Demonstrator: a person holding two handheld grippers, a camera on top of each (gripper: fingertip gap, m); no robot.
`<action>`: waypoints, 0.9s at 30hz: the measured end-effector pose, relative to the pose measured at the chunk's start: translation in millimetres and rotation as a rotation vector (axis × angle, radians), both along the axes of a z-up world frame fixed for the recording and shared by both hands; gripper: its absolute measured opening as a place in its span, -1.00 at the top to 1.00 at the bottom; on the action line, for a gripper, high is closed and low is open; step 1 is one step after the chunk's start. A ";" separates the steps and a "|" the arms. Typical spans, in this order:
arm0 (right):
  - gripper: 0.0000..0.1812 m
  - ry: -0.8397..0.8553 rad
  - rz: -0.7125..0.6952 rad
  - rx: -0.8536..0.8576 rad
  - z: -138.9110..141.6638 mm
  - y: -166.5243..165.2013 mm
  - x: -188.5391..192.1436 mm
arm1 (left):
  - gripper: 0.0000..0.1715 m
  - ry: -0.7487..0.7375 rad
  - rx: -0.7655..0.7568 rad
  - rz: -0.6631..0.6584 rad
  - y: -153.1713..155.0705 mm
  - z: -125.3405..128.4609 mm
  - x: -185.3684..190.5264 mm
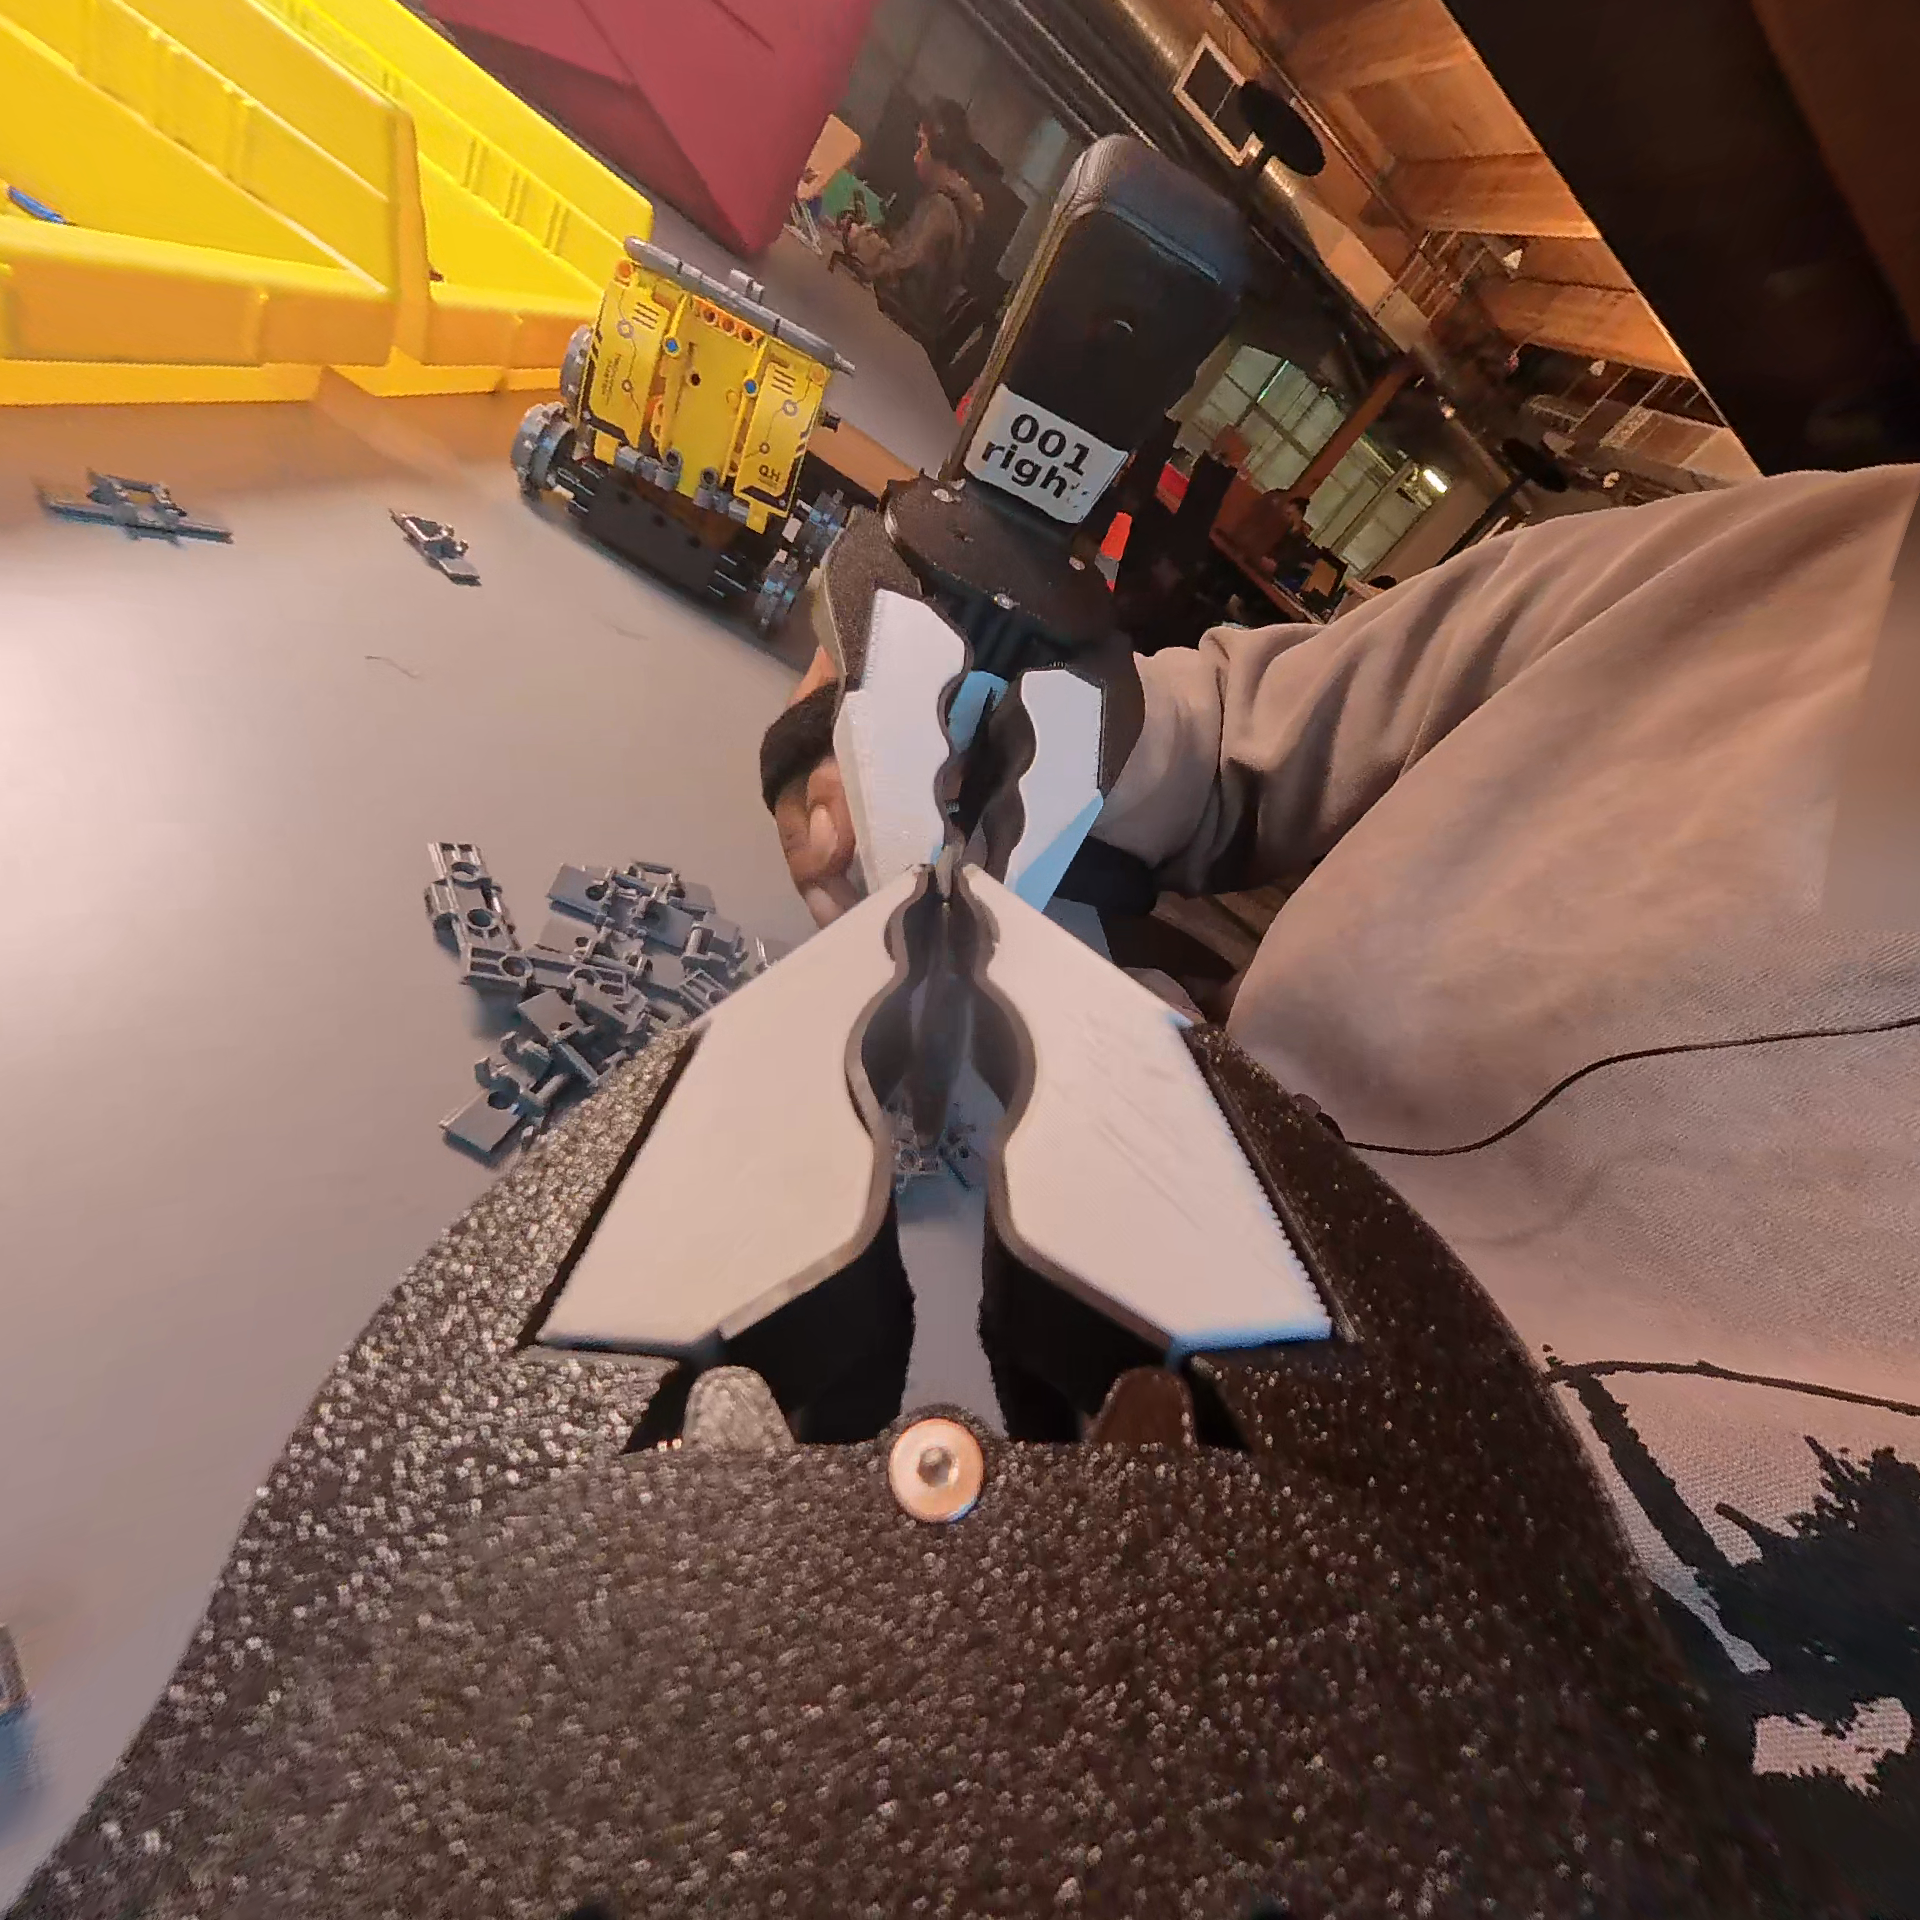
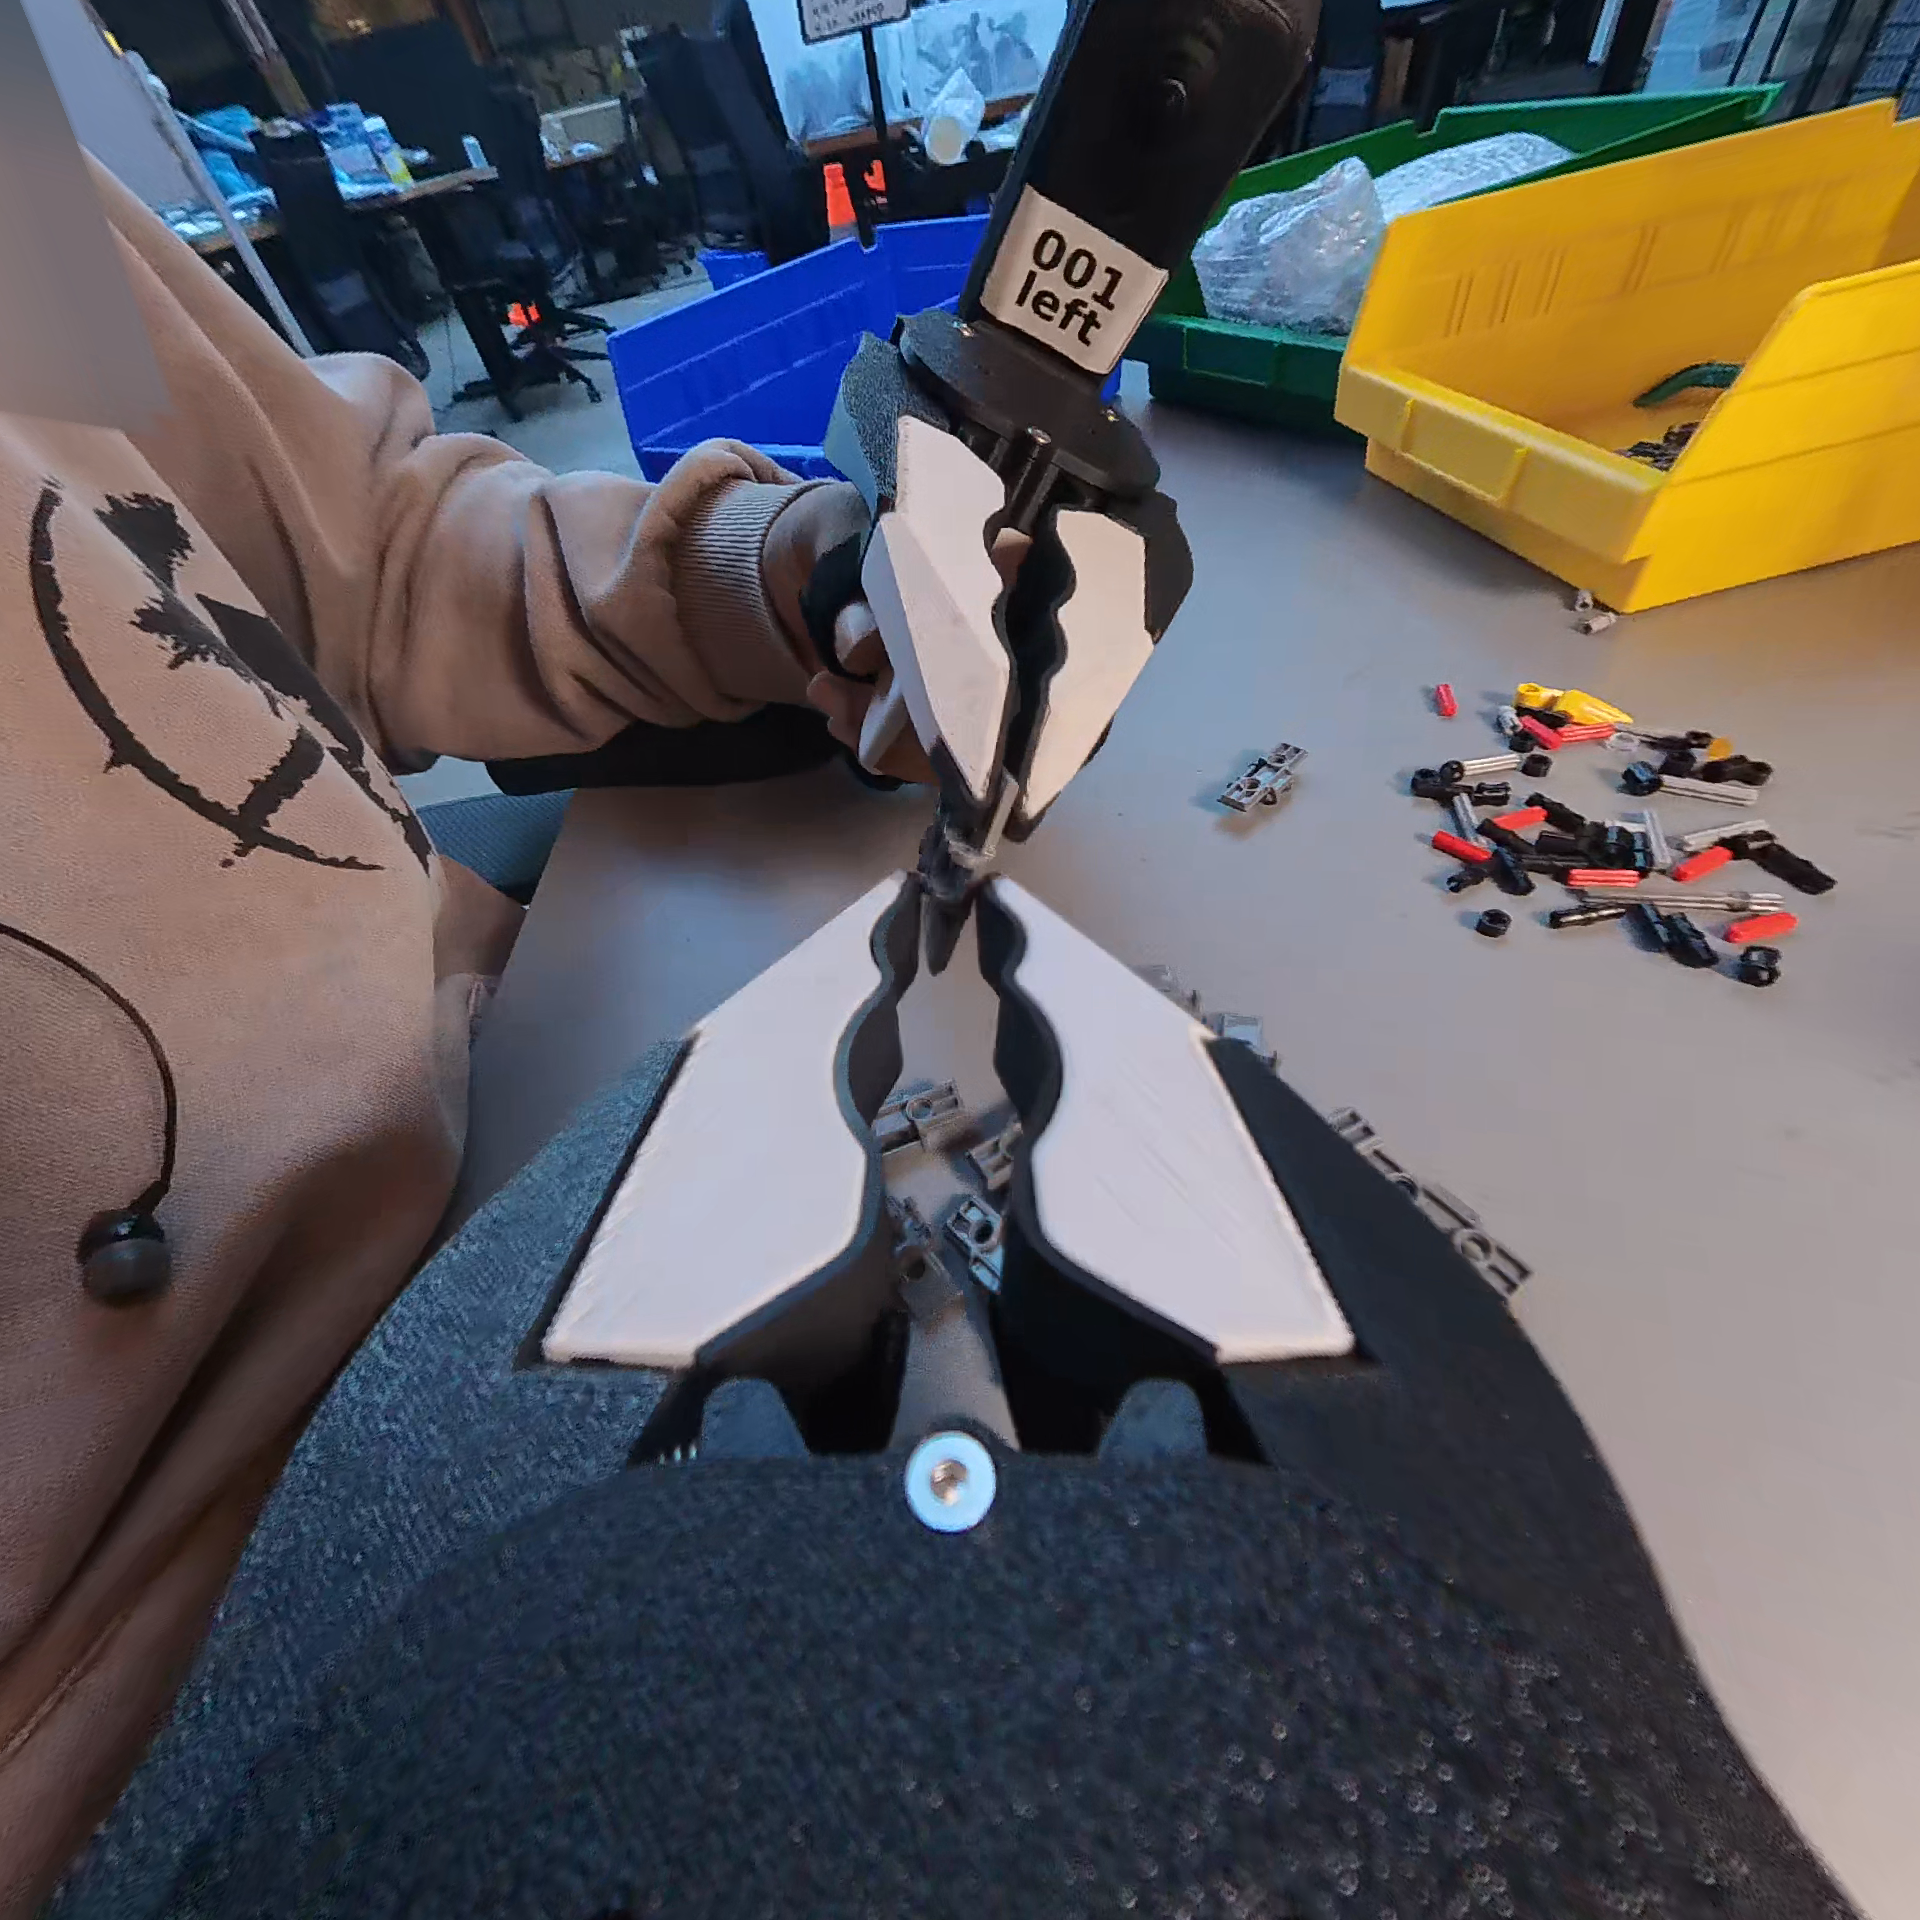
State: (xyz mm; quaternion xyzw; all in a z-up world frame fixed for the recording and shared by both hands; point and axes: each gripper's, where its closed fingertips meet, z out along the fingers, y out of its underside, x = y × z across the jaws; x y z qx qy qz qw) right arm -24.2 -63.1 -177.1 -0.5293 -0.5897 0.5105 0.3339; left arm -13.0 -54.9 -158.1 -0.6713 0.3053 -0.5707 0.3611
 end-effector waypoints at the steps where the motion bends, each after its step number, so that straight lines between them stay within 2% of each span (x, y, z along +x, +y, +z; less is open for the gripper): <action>1: 0.91 0.003 0.007 -0.015 1.0 -0.7 0.4 | 0.97 -0.006 0.001 -0.004 -0.7 1.1 -0.2; 6: 0.93 0.088 0.010 -0.155 19.3 4.8 4.5 | 0.85 -0.070 0.042 -0.002 -2.0 15.3 -3.9; 8: 0.93 0.117 0.011 -0.197 25.3 6.6 5.5 | 0.88 -0.079 0.056 0.013 -0.6 17.9 -5.4; 11: 0.93 0.113 0.008 -0.192 24.1 6.7 4.8 | 0.96 -0.073 0.047 0.034 3.1 16.1 -7.2; 19: 0.93 0.081 0.010 -0.204 16.3 7.3 4.3 | 0.97 -0.034 0.018 0.034 3.7 9.5 -6.5; 23: 0.71 0.088 0.009 -0.204 17.6 7.6 4.2 | 0.97 -0.006 0.002 0.019 2.1 3.5 -4.5; 27: 0.69 0.106 -0.001 -0.223 21.0 10.8 4.7 | 0.97 0.021 0.000 0.004 -0.9 -0.4 -1.8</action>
